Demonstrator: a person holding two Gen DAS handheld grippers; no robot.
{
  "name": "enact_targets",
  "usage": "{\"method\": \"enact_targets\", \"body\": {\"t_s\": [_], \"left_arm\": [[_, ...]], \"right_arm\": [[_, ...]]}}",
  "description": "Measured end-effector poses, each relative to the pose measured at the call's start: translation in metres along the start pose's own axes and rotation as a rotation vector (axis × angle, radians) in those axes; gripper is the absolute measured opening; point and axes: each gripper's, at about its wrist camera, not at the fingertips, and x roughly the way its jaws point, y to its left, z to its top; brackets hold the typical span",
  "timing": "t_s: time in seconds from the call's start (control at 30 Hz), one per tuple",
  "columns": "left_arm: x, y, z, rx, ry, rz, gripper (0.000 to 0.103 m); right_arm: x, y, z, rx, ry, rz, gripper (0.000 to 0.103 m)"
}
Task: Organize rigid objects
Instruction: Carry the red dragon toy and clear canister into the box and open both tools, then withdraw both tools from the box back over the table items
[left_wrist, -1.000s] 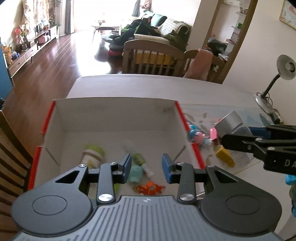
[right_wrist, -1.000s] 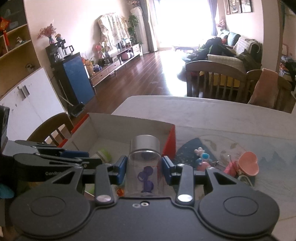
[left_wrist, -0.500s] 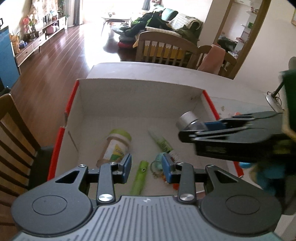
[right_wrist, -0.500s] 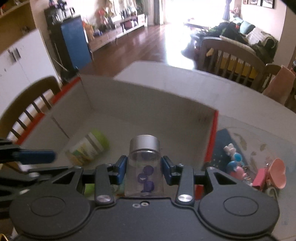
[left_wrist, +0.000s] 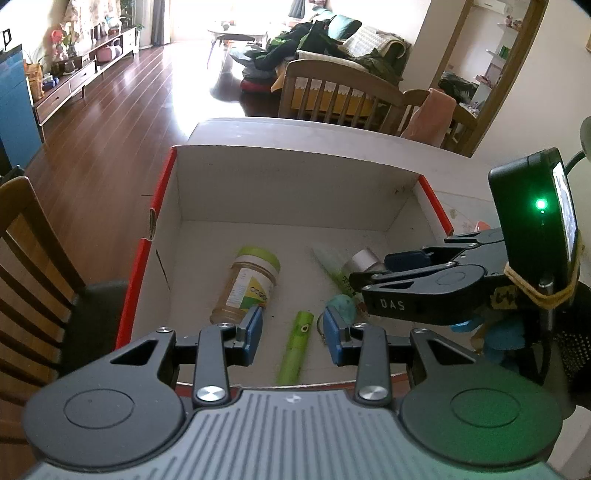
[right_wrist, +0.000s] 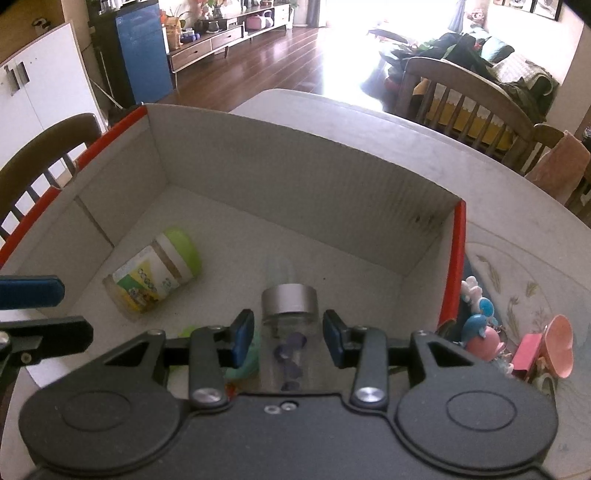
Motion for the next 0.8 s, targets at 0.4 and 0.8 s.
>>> {"method": "enact_targets", "body": {"t_s": [0.4,0.8], "left_arm": [[-0.006,-0.005,0.002,0.015,-0.005,0.005,0.036],[-0.029,-0.028,0.006,0.077,-0.055,0.028,0.038]], "right_arm": [[-0.067,-0.005,-0.012,0.024,-0.119,0.142,0.05],[-0.115,-0.028,-0.025,0.109,-0.219,0.223,0.052]]}}
